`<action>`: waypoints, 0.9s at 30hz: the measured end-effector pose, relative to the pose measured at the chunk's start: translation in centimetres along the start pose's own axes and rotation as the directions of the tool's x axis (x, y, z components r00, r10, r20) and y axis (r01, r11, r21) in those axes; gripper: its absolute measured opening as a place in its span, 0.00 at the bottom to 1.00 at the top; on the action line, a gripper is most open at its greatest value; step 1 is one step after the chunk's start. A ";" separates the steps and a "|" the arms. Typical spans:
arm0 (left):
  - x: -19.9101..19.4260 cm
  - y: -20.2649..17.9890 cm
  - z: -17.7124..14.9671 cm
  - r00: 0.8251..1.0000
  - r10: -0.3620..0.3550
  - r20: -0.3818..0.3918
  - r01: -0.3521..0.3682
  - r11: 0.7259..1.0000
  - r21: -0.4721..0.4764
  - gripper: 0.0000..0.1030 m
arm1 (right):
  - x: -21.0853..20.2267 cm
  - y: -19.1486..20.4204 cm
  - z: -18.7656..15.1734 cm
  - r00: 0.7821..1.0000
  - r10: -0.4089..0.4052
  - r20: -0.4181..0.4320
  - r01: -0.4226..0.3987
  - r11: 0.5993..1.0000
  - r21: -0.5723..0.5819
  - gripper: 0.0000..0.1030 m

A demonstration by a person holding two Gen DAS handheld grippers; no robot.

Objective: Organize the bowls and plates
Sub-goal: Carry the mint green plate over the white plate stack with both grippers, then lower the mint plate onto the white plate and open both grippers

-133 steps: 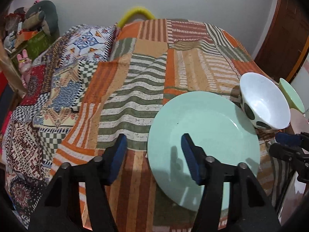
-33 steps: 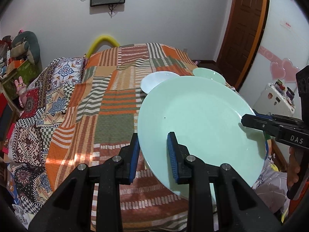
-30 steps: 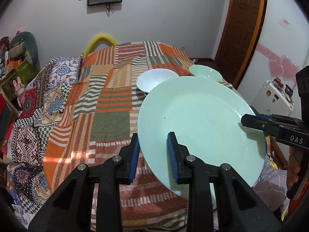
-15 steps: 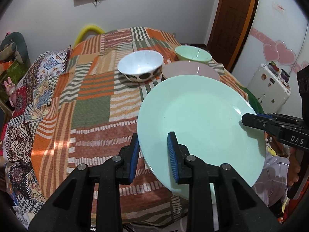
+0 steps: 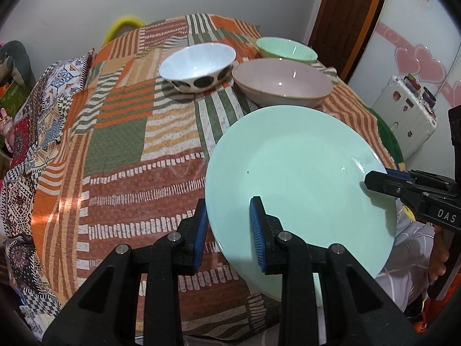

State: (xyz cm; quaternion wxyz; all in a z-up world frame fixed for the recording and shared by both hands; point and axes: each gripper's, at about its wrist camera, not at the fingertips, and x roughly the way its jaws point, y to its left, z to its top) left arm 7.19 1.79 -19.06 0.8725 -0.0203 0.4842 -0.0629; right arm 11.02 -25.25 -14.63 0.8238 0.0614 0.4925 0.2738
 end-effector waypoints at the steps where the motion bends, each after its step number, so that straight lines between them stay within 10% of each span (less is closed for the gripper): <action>1: 0.2 0.0 0.0 1.000 -0.003 -0.006 0.003 1.000 0.000 0.28 | 0.1 -0.1 -0.1 1.000 -0.001 -0.004 0.001 1.000 0.004 0.23; 27: 3.4 -0.7 0.9 0.998 0.010 -0.063 -0.008 1.000 0.024 0.28 | 1.3 -0.8 0.6 0.999 -0.031 -0.028 0.031 0.999 0.027 0.25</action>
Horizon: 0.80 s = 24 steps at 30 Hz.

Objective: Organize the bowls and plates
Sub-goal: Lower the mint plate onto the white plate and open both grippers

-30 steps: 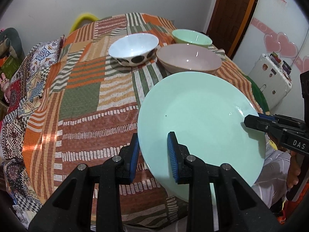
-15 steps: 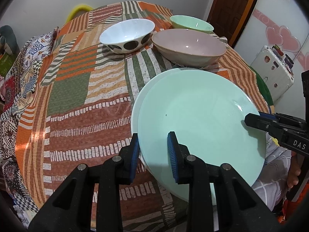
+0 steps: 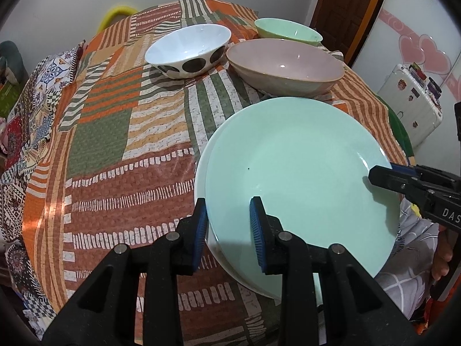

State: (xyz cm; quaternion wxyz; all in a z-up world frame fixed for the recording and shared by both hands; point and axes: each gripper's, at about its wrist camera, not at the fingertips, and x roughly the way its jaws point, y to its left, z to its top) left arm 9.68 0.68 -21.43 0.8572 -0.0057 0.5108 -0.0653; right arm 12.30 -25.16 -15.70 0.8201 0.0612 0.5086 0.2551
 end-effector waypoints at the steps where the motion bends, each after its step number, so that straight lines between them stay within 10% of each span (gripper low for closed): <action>1: 0.1 -0.2 0.0 1.000 0.013 0.002 -0.013 1.000 0.013 0.28 | 0.0 0.1 0.0 1.000 -0.007 0.003 0.007 1.000 -0.006 0.25; 24: -2.1 0.2 0.4 0.997 0.024 0.074 -0.025 1.000 0.014 0.30 | -1.8 1.0 0.6 0.989 -0.120 0.091 0.127 0.989 -0.073 0.35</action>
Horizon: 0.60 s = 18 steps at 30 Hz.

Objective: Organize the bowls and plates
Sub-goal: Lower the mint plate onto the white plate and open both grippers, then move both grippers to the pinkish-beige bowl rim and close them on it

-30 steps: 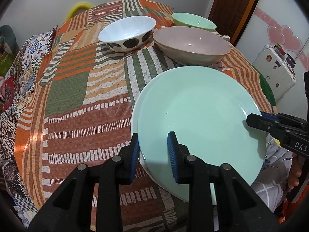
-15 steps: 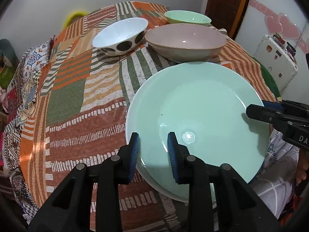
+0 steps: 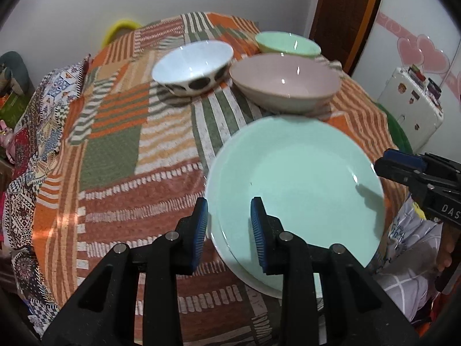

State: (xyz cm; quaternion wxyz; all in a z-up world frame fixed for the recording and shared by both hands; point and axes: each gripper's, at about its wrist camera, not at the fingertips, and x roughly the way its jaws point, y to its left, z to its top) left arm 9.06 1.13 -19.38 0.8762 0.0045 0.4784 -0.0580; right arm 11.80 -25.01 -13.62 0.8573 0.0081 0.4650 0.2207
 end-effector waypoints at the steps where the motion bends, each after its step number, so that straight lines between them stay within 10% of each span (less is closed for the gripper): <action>1: -0.4 0.2 0.2 1.000 -0.002 0.013 0.003 1.000 -0.007 0.31 | -0.5 -0.2 0.3 1.000 0.004 0.016 -0.004 1.000 0.005 0.35; 18: -2.4 1.5 6.4 0.982 0.054 0.181 -0.048 0.998 -0.033 0.54 | -0.9 -1.1 5.4 0.992 -0.001 0.125 -0.002 1.000 0.020 0.44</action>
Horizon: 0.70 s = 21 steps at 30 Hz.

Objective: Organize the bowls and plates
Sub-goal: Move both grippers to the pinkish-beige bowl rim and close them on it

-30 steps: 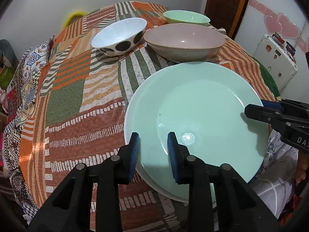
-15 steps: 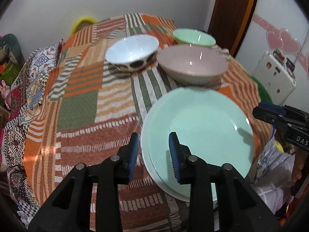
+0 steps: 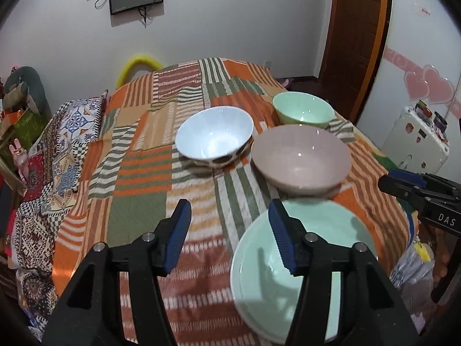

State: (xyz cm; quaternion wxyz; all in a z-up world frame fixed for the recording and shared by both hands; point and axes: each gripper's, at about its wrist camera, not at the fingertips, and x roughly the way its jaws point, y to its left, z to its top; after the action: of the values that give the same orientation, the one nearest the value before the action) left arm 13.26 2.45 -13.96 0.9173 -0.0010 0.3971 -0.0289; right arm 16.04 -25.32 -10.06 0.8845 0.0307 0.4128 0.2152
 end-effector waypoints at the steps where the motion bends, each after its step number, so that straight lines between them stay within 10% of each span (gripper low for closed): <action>1: 0.5 0.0 0.4 1.000 -0.006 -0.003 0.006 1.000 -0.003 0.54 | 0.2 -0.2 0.3 1.000 0.000 0.004 0.000 1.000 0.005 0.44; 21: 12.4 -1.6 4.6 0.989 -0.086 -0.116 0.084 0.996 -0.023 0.54 | 6.6 -3.9 4.5 1.000 -0.005 -0.029 0.008 0.996 0.085 0.47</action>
State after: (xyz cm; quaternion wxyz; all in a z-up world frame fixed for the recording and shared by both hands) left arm 25.03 0.11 -19.80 0.8903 -0.0244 0.4500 -0.0646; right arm 24.54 -25.65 -12.70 0.8771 0.0638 0.4342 0.1951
